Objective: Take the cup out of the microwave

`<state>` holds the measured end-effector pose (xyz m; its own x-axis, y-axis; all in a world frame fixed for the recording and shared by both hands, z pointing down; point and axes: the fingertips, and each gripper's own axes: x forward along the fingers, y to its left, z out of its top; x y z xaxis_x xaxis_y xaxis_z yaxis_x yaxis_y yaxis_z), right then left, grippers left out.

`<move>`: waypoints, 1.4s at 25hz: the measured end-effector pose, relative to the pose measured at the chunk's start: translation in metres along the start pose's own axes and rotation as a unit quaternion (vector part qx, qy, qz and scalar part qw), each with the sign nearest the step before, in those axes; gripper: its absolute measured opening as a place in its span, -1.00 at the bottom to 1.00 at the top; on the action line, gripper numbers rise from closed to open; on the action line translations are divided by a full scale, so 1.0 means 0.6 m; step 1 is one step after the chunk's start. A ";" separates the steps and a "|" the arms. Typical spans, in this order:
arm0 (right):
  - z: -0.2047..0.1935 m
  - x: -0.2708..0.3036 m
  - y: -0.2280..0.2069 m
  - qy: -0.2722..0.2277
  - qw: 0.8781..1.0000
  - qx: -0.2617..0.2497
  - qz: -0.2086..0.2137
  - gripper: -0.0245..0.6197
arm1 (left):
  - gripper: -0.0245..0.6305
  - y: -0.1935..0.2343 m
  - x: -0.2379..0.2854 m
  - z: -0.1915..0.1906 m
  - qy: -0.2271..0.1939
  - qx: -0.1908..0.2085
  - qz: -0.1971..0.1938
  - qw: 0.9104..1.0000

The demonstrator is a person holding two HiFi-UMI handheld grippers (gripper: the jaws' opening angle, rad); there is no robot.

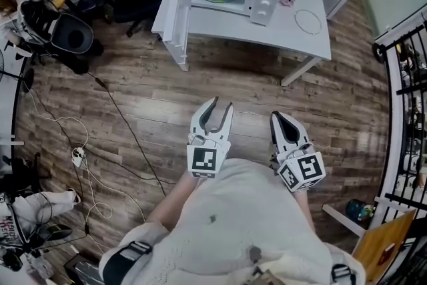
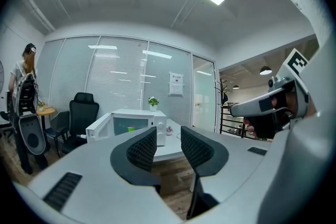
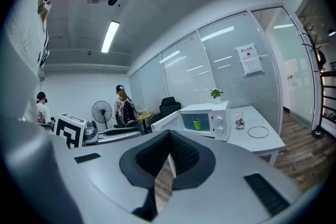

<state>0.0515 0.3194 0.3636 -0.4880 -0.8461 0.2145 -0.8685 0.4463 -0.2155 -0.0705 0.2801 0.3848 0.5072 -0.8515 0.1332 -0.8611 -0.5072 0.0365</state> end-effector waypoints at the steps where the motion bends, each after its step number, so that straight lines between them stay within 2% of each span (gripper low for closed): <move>1: 0.003 0.018 0.003 0.000 1.000 -0.001 0.001 -0.90 | -0.46 0.016 0.009 0.003 -0.002 0.000 -0.001 1.000; 9: 0.030 0.135 0.027 -0.006 1.000 -0.006 -0.001 -0.90 | -0.46 0.123 0.060 0.025 -0.013 0.004 -0.011 1.000; 23: 0.055 0.243 0.014 0.002 1.000 -0.003 -0.012 -0.90 | -0.46 0.208 0.127 0.027 -0.004 -0.001 -0.024 1.000; 35: 0.082 0.383 -0.056 0.006 0.999 -0.007 0.037 -0.90 | -0.46 0.295 0.219 0.020 0.005 0.001 0.038 0.999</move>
<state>-0.0273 0.0956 0.3735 -0.5513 -0.8074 0.2102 -0.8315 0.5108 -0.2185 -0.1557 0.0769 0.3966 0.4400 -0.8860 0.1460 -0.8970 -0.4414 0.0247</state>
